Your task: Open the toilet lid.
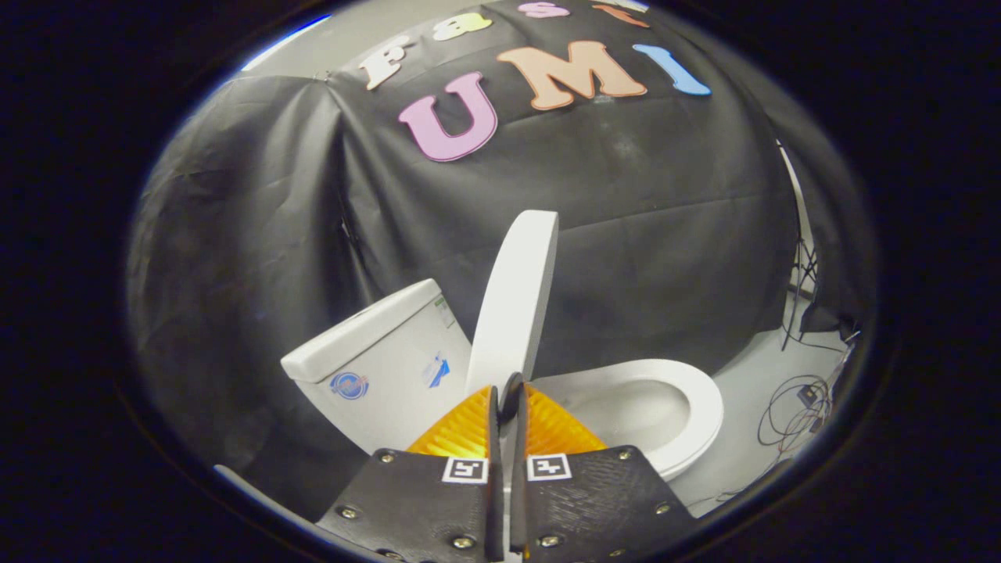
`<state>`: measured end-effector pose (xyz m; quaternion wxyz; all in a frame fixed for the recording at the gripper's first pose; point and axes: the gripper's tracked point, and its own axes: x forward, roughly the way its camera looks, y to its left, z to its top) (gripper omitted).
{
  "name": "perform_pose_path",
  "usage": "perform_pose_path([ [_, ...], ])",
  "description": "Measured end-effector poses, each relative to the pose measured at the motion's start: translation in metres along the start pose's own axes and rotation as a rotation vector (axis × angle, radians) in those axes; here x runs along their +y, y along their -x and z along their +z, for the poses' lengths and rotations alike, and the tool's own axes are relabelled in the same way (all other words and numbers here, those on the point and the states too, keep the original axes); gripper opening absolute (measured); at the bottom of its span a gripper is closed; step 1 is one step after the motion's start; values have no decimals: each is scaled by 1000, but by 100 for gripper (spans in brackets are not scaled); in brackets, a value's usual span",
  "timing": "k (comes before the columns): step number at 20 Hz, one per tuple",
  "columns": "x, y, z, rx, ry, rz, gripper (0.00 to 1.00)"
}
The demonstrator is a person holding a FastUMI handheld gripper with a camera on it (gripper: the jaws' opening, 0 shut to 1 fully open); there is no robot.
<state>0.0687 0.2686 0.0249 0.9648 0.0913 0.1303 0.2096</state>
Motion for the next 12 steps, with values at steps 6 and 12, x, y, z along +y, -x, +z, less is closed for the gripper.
perform_pose_path([
  [6, 20, -4, 2, -18, 42, 28, 4],
  [12, 37, -7, 3, -34, 79, 39, 4],
])
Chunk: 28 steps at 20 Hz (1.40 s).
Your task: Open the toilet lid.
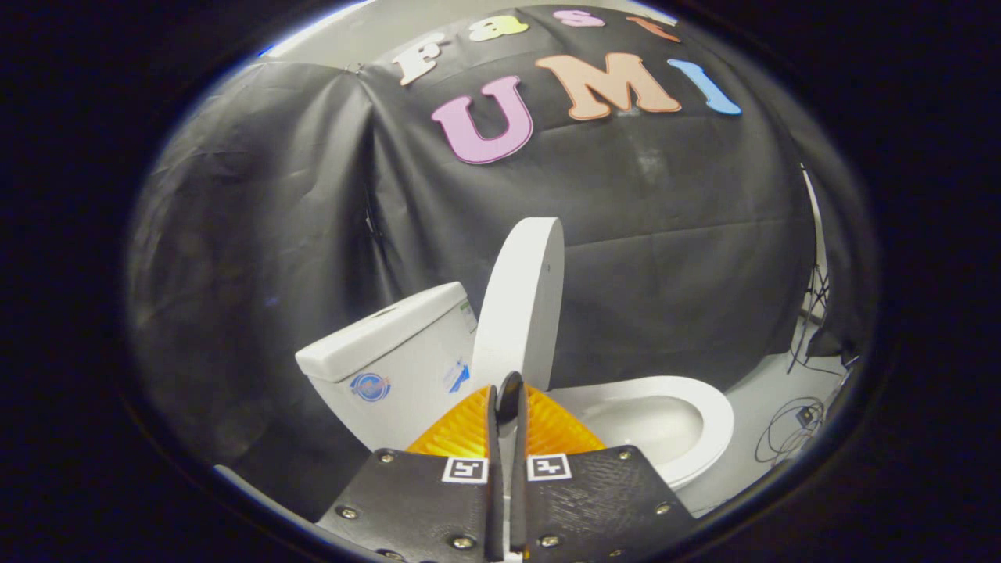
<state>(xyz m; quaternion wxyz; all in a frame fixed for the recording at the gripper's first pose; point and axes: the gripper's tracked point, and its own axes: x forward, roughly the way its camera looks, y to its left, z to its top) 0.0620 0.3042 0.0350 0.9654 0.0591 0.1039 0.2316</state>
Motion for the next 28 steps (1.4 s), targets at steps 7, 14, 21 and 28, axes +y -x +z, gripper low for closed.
perform_pose_path([
  [7, 24, -7, 3, -22, 13, 25, 4],
  [14, 58, -18, 2, -43, 11, 66, 4],
  [21, 96, -31, -2, -56, 30, 107, 4],
  [28, 121, -40, -8, -91, 83, 125, 4],
])
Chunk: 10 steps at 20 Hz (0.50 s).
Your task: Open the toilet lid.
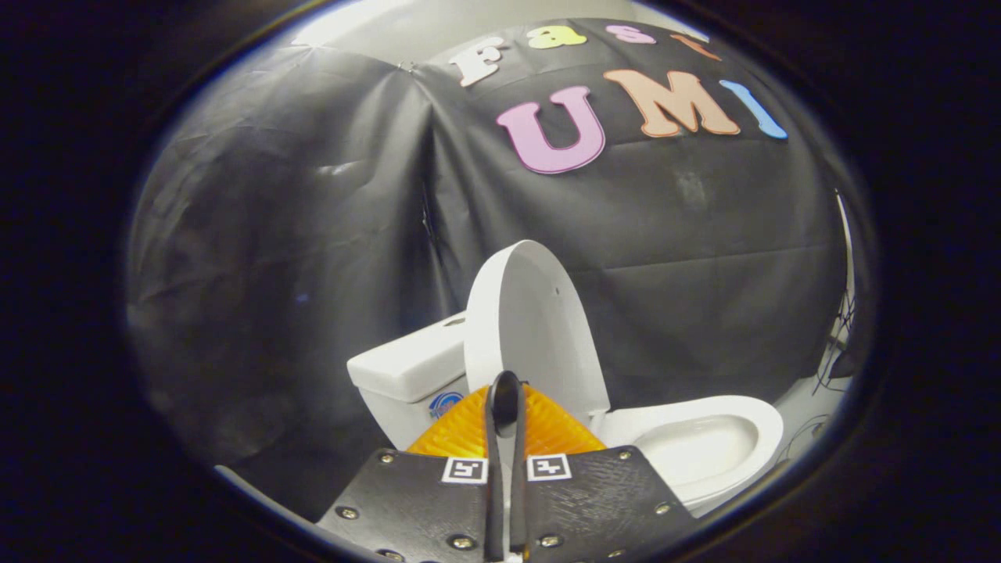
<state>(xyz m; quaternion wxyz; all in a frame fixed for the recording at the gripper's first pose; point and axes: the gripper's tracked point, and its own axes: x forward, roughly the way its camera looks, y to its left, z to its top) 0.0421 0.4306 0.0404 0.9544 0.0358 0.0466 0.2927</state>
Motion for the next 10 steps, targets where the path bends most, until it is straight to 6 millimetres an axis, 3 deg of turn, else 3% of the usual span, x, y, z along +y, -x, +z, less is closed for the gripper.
perform_pose_path([
  [7, 21, -12, -4, -32, 85, 2, 4],
  [10, 20, -11, -5, -46, 89, -8, 6],
])
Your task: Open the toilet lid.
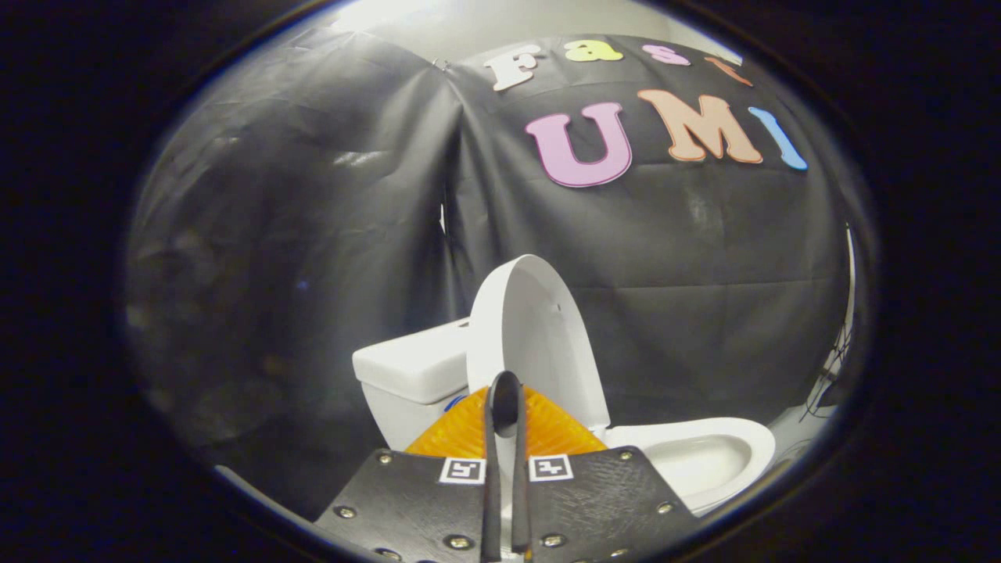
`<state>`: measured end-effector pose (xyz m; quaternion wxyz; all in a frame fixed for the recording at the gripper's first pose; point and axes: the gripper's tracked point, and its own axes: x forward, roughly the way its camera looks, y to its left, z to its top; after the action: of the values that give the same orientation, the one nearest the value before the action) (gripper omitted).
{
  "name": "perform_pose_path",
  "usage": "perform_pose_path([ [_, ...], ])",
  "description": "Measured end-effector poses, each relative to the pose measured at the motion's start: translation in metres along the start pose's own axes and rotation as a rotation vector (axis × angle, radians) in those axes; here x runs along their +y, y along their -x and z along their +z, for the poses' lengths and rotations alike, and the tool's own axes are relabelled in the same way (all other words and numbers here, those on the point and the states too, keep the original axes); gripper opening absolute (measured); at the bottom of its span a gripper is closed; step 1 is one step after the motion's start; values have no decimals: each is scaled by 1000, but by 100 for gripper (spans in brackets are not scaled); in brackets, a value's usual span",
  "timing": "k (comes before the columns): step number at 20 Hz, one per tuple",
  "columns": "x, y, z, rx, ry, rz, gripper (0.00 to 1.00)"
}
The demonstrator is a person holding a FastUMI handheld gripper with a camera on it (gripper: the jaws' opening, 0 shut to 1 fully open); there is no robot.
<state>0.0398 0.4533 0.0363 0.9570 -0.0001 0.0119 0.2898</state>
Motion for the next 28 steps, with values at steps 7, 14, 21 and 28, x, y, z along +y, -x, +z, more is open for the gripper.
perform_pose_path([
  [7, 4, -3, 0, 9, 28, -11, 9],
  [14, -4, 12, 22, -18, -33, 3, 33],
  [21, -26, 27, 38, -24, 9, -27, 45],
  [28, -71, 42, 50, -27, 46, -91, 50],
])
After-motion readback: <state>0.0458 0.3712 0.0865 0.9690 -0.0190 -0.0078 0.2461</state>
